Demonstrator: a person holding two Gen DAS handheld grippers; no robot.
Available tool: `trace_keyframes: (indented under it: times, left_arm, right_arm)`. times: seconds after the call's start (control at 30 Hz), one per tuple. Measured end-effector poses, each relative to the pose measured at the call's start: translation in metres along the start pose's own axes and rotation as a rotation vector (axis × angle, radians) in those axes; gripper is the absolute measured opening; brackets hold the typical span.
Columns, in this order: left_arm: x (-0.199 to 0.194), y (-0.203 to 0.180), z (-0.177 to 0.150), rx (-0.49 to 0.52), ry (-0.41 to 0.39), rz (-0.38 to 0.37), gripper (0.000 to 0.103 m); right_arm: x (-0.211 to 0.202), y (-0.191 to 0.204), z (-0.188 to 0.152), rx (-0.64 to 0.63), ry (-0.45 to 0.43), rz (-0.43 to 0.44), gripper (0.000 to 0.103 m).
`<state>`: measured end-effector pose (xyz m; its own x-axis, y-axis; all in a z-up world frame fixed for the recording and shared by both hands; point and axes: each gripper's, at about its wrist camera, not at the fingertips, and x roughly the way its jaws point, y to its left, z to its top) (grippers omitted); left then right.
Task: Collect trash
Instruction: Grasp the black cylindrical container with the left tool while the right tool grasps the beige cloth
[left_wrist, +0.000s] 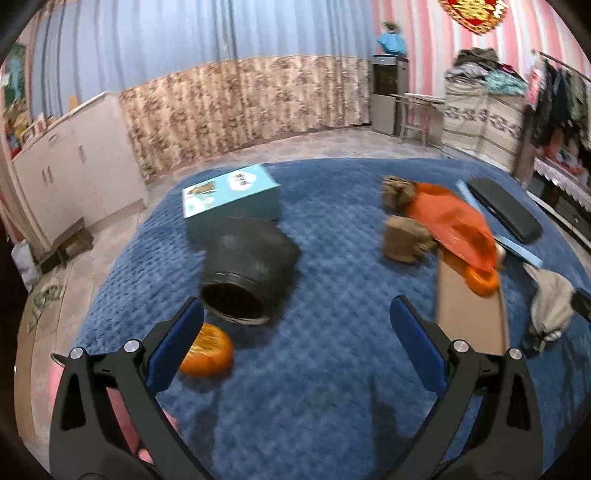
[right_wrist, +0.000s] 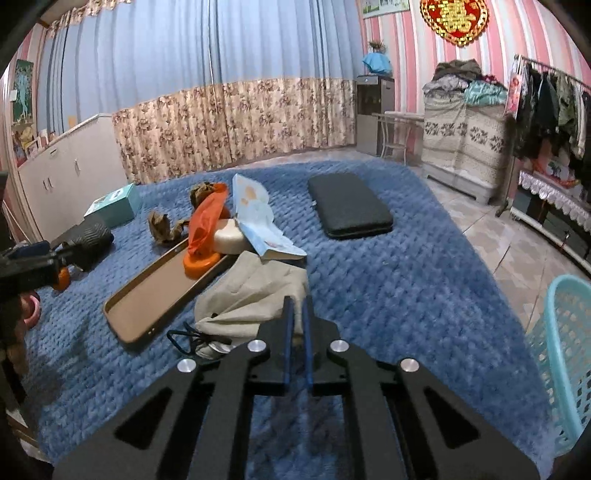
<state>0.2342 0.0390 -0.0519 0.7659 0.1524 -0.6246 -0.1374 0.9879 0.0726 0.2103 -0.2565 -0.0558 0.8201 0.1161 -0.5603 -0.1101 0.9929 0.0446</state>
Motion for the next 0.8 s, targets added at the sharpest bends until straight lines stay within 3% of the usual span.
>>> trace_keyframes:
  times: [0.3,0.47,0.57,0.7,0.8]
  left_arm:
    - [0.022,0.029,0.019,-0.051,0.006,0.08,0.097]
    - [0.047,0.032,0.022,-0.069,0.064,0.045,0.097]
    - [0.061,0.028,0.021,-0.051,0.098,0.067,0.097]
    - [0.074,0.031,0.018,-0.056,0.151,0.021,0.072]
    - [0.073,0.033,0.018,-0.058,0.143,0.018,0.072]
  right_arm:
    - [-0.003,-0.018,0.003,0.039,-0.014,-0.016,0.005]
    - [-0.003,-0.02,0.003,0.028,-0.014,-0.02,0.005]
    - [-0.002,-0.019,0.001,0.029,-0.013,-0.019,0.005]
    - [-0.002,-0.019,0.001,0.031,-0.014,-0.016,0.005]
    - [-0.002,-0.018,0.001,0.028,-0.014,-0.018,0.005]
